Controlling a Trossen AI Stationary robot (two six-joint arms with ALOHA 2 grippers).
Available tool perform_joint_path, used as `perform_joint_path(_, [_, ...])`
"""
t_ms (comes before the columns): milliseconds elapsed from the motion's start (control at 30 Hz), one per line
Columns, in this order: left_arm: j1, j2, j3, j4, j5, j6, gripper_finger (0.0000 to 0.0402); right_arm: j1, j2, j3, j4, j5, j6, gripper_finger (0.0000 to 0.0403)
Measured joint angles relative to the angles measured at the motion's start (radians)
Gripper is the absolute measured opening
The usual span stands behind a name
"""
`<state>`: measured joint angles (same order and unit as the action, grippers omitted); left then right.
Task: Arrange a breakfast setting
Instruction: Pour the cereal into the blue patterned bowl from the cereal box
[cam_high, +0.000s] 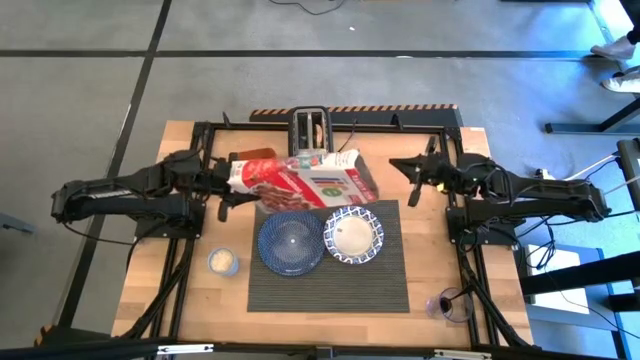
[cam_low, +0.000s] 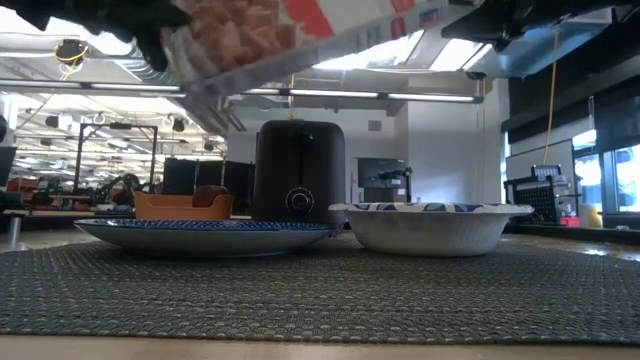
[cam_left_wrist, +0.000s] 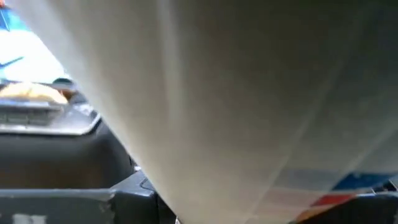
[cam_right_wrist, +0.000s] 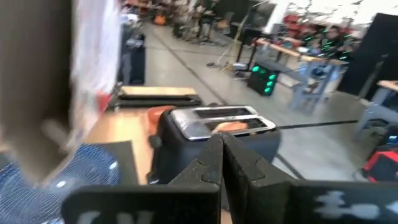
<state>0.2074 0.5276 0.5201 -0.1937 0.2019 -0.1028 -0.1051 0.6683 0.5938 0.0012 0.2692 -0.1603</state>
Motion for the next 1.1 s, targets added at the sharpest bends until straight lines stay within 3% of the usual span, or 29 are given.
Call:
perform_joint_path(167, [-0.023, 0.002, 0.000, -0.112, -0.008, 0.000, 0.0170, 0.000, -0.038, 0.000, -0.004, 0.042, -0.001, 0.0000])
perform_joint_path(600, [-0.112, 0.018, 0.007, -0.189, -0.040, -0.075, 0.0169, 0.000, -0.065, 0.000, -0.004, 0.042, -0.001, 0.0000])
perform_joint_path(800, [-0.161, 0.096, 0.139, -0.342, -0.091, -0.079, 0.0166, 0.000, -0.064, 0.000, -0.004, 0.042, -0.001, 0.0000])
perform_joint_path(1100, [-0.201, 0.319, 0.400, -0.562, -0.140, -0.079, 0.0165, 0.000, -0.064, 0.000, -0.004, 0.041, 0.001, 0.0000])
